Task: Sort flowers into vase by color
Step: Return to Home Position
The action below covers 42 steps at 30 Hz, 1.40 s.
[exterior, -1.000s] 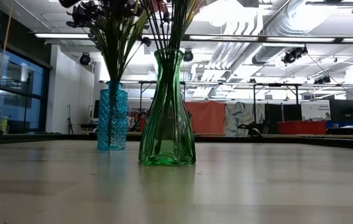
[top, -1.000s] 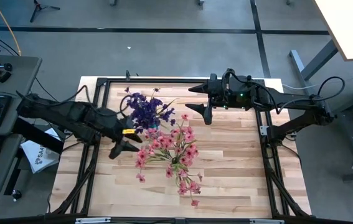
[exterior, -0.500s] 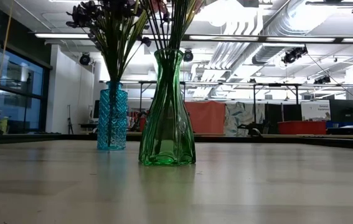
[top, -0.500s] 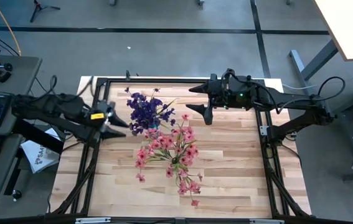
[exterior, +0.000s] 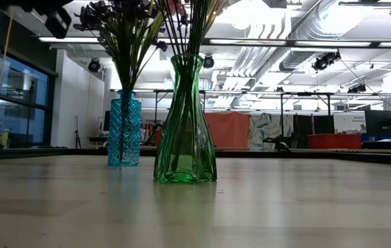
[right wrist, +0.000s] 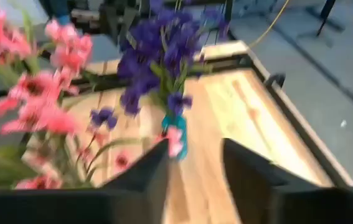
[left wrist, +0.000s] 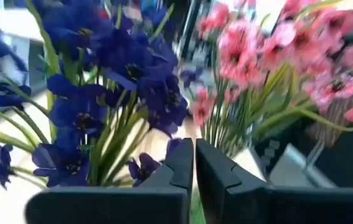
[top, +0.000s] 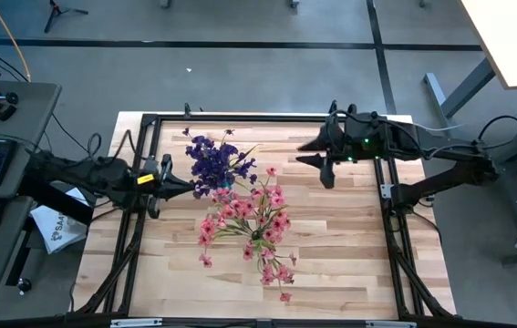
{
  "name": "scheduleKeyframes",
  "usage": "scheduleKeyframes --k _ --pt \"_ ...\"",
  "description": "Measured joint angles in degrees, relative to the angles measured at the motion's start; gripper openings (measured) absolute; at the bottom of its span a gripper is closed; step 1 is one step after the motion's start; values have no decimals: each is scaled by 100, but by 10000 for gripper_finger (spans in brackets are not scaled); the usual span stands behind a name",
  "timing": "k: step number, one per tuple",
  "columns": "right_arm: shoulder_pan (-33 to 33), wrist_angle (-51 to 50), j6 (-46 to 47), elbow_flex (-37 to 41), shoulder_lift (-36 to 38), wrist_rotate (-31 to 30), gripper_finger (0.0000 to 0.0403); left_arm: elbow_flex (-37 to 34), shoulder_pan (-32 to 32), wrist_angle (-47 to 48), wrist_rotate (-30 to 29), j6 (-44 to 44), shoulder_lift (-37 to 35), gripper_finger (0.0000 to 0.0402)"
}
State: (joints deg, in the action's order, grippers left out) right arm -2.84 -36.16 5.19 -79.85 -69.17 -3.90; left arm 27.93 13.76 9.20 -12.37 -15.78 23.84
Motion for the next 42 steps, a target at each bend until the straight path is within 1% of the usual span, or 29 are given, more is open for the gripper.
scheduleKeyframes --k 3,4,5,9,12,16,19,21,24,27,30,32,34,37,39,42 --pt "25 -447 167 0 83 107 46 -713 -5 -1065 -15 167 -410 2" --pt "25 -618 200 1 105 116 24 -929 -11 -1313 -30 213 -545 2" --pt "25 -768 241 1 133 117 15 -1129 -27 -1499 -36 239 -671 1" --pt "22 -1277 382 2 235 114 19 -1813 -173 -1931 -132 245 -1121 1" --pt "22 -1593 401 4 300 121 4 -2207 -325 -1992 -135 179 -1460 0" --pt "22 -1914 598 8 375 256 8 -2685 -491 -1986 -95 -47 -1929 0" --pt "22 -2019 804 94 466 356 2 -2728 -587 -1499 -4 -229 -2223 0" --pt "22 -1960 998 352 638 358 2 -2728 -637 -1422 62 -254 -2366 0" --pt "24 -1750 1452 1047 1103 417 1 -2724 -684 -1517 69 -261 -2364 0" --pt "25 -1336 2003 2044 1793 562 1 -2724 -702 -1398 76 -267 -2359 0" --pt "25 -651 2524 3110 2557 804 1 -2724 -702 -1332 86 -256 -2359 0" --pt "25 7 2699 3793 3037 955 0 -2724 -700 -1332 86 -258 -2338 0" --pt "17 839 2668 4429 3428 997 0 -2724 -699 -1327 86 -257 -2337 0" --pt "-109 2000 2300 5289 3858 998 0 -2724 -699 -1328 86 -254 -2335 0" --pt "-249 2512 2170 5760 4059 998 0 -2724 -699 -1332 86 -259 -2335 0" --pt "-425 2824 2150 6260 4342 1048 0 -2724 -699 -1329 86 -257 -2333 0"
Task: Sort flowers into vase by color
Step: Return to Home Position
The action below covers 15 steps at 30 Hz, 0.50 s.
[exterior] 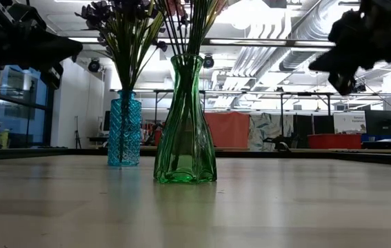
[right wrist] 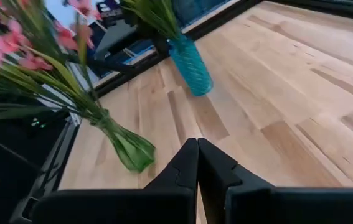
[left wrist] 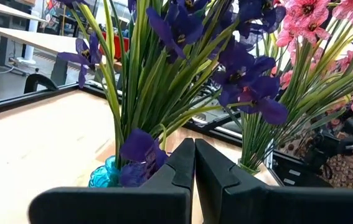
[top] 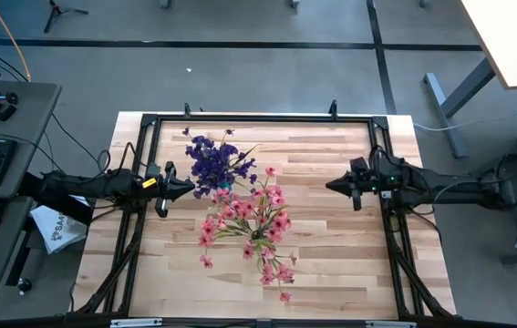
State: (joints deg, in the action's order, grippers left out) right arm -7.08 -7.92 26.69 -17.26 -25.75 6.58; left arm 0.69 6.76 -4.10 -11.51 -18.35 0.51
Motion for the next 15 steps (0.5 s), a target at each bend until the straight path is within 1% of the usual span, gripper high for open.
scheduleKeyframes --k 4,6,9,13,14,15 --pt "-17 110 -97 474 403 121 0 0 0 0 0 -1 0 0" --pt "9 364 -178 676 614 257 0 0 0 0 0 2 0 0" --pt "81 1104 -88 1033 895 389 0 0 0 0 0 0 0 0" --pt "325 2176 220 1544 1172 416 0 0 0 0 0 0 0 0" --pt "403 2383 310 1657 1224 416 0 0 0 0 0 2 0 0" --pt "485 2380 339 1667 1268 410 0 0 0 0 0 2 1 0"
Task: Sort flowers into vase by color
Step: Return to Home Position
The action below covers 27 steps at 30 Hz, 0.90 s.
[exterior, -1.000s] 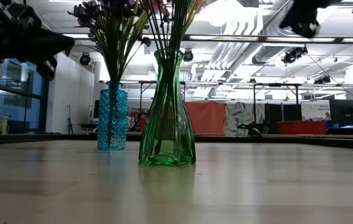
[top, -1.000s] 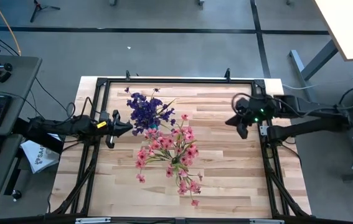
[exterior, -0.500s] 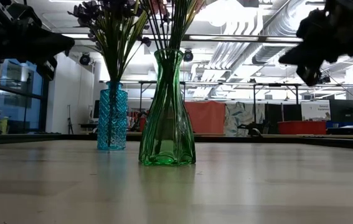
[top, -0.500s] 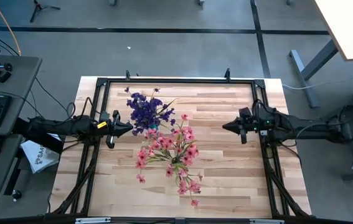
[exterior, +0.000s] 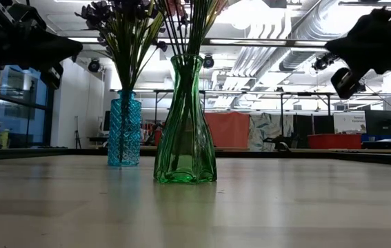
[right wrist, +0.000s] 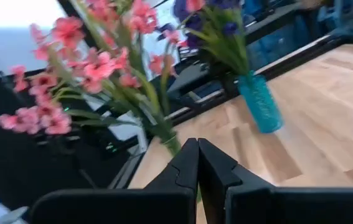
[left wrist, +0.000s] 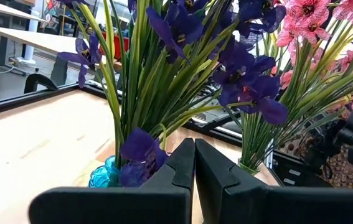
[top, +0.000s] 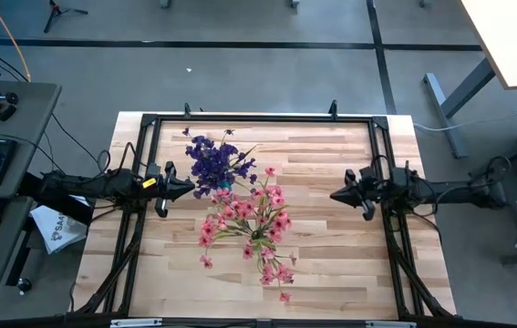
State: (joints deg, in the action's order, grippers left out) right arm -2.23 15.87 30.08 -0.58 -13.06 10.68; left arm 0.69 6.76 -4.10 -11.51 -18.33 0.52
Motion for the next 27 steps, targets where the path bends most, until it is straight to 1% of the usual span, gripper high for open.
scheduleKeyframes --k 7,13,17,27 --pt "621 -90 -220 -9 129 -120 0 0 0 0 0 0 -1 0" --pt "753 -345 -1361 -11 118 -270 0 0 0 0 0 -2 -1 0" --pt "751 -534 -1835 -11 116 -271 0 0 0 0 0 -2 -1 0" --pt "751 -754 -1822 -13 116 -269 0 2 0 2 0 0 -1 0"
